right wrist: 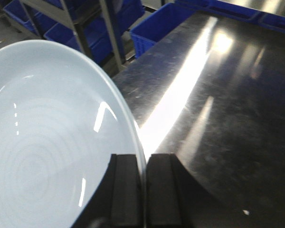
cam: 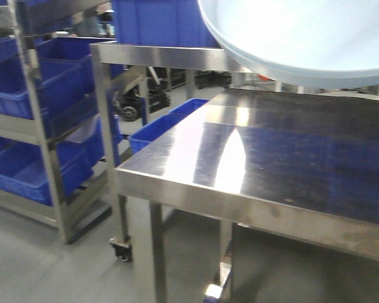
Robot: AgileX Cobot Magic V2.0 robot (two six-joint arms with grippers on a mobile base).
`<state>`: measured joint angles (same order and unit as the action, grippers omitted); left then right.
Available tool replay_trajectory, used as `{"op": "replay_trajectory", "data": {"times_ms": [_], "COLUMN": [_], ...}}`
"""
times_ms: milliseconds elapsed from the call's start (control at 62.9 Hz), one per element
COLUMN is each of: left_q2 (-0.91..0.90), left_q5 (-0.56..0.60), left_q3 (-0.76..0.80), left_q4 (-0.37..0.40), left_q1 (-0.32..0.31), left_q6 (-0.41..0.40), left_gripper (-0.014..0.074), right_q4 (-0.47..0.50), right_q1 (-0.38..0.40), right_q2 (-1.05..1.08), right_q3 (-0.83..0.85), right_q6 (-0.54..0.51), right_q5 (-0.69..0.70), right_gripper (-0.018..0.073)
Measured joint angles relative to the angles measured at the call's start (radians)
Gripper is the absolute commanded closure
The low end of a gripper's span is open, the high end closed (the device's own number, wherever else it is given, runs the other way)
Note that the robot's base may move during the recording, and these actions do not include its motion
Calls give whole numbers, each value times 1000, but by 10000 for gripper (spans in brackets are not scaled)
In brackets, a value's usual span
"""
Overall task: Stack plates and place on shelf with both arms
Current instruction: 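Drive the base away from the table holding the plates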
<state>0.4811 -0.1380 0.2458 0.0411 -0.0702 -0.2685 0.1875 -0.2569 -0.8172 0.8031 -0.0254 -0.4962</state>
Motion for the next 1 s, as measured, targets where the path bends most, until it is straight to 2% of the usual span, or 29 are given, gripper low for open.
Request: {"op": "replay_trajectory", "data": {"times_ms": [1002], "left_q2": [0], "left_q5": [0], "left_q3": [0], "left_q4": [0], "left_q1": [0], "left_q6": [0], "left_gripper": [507], "right_q4": [0], "right_q1": [0], "right_q2": [-1], "right_q3": [0], "right_q6": [0], "right_q5": [0], "right_gripper": [511]}}
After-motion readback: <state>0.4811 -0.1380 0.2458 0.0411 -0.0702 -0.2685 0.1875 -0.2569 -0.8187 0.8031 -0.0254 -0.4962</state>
